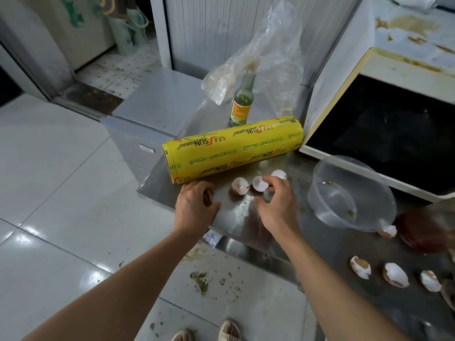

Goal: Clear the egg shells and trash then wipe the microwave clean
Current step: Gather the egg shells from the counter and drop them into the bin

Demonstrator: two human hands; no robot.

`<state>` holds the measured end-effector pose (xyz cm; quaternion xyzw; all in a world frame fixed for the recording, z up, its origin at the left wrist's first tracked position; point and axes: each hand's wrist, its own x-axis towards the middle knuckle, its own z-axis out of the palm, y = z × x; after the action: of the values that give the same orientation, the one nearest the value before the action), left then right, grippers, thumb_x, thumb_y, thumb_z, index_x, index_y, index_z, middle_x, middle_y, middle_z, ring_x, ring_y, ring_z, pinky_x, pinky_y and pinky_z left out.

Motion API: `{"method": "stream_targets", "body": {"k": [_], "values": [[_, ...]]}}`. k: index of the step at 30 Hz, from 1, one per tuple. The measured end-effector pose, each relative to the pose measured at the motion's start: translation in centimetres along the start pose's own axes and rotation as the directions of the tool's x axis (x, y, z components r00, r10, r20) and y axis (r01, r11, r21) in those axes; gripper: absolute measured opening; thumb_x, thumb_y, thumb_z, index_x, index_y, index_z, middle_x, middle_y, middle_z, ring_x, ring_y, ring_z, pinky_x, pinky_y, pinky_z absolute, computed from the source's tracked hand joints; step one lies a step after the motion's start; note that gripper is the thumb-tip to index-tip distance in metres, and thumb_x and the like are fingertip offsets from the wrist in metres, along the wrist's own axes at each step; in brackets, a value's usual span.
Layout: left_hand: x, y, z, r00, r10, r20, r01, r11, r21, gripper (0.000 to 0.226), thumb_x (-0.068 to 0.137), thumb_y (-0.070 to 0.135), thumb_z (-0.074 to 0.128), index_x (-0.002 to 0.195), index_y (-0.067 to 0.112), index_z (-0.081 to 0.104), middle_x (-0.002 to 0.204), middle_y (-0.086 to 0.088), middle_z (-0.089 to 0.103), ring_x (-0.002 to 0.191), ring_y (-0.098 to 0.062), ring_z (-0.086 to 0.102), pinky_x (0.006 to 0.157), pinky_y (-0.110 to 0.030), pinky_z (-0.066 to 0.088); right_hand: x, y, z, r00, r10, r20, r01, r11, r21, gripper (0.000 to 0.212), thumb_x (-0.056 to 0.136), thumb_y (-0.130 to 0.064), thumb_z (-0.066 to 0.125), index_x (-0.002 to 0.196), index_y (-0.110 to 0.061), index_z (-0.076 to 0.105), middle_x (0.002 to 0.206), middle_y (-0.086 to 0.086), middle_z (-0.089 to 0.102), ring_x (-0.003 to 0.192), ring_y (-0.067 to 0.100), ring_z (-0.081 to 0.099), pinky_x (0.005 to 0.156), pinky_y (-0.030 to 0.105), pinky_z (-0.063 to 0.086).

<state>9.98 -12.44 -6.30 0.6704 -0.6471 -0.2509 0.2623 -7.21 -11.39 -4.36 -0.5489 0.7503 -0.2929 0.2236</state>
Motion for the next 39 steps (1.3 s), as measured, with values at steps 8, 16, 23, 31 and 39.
{"method": "stream_targets", "body": {"k": [8,16,23,31,39], "values": [[0.8,1.3,1.9,0.998,0.049,0.036,-0.048,0.999,-0.018,0.013,0.075,0.014,0.073,0.085,0.011,0.065,0.095,-0.004,0.064,0.098,-0.023,0.050,0.073,-0.018,0.027,-0.1,0.8,-0.8,1.000,0.004,-0.018,-0.005,1.000,-0.008,0.036,0.080,-0.007,0.067,0.114,-0.018,0.059,0.104,-0.008,0.044,0.096,0.009,0.050,0.078,0.006,0.027],[1.1,1.8,1.7,0.991,0.058,0.120,-0.059,0.998,0.005,0.039,0.071,0.029,0.078,0.103,0.017,0.059,0.107,0.002,0.060,0.106,-0.019,0.047,0.080,-0.021,0.033,-0.6,0.9,-0.8,0.999,0.034,-0.008,-0.034,0.998,0.046,0.033,0.081,-0.005,0.064,0.113,-0.014,0.060,0.104,-0.007,0.045,0.102,0.015,0.054,0.092,0.028,0.046],[0.6,1.2,0.0,0.987,0.063,0.147,-0.056,0.997,-0.050,0.066,0.063,0.023,0.084,0.120,0.019,0.051,0.119,0.000,0.058,0.109,-0.018,0.053,0.087,-0.023,0.041,-0.7,0.7,-0.5,1.000,0.021,-0.015,-0.020,0.999,0.050,0.035,0.079,-0.005,0.064,0.113,-0.013,0.061,0.103,-0.005,0.047,0.100,0.015,0.053,0.089,0.020,0.038],[0.6,0.2,-1.0,0.966,0.128,0.223,-0.130,0.991,-0.002,0.080,0.061,0.020,0.083,0.132,0.025,0.047,0.128,0.003,0.056,0.117,-0.018,0.051,0.096,-0.025,0.038,-1.5,0.5,-0.6,1.000,0.007,-0.003,-0.007,0.999,0.053,0.036,0.081,-0.004,0.061,0.115,-0.014,0.060,0.110,0.000,0.053,0.098,0.011,0.050,0.085,0.017,0.036],[1.3,0.2,-0.8,0.971,0.149,0.187,-0.159,0.986,0.039,0.058,0.063,0.020,0.081,0.116,0.022,0.058,0.115,0.002,0.063,0.107,-0.019,0.057,0.090,-0.036,0.048,-1.8,0.3,-0.8,1.000,0.004,0.013,-0.005,0.998,0.060,0.034,0.082,-0.005,0.061,0.114,-0.017,0.059,0.108,-0.005,0.048,0.097,0.009,0.048,0.088,0.023,0.041]]}}
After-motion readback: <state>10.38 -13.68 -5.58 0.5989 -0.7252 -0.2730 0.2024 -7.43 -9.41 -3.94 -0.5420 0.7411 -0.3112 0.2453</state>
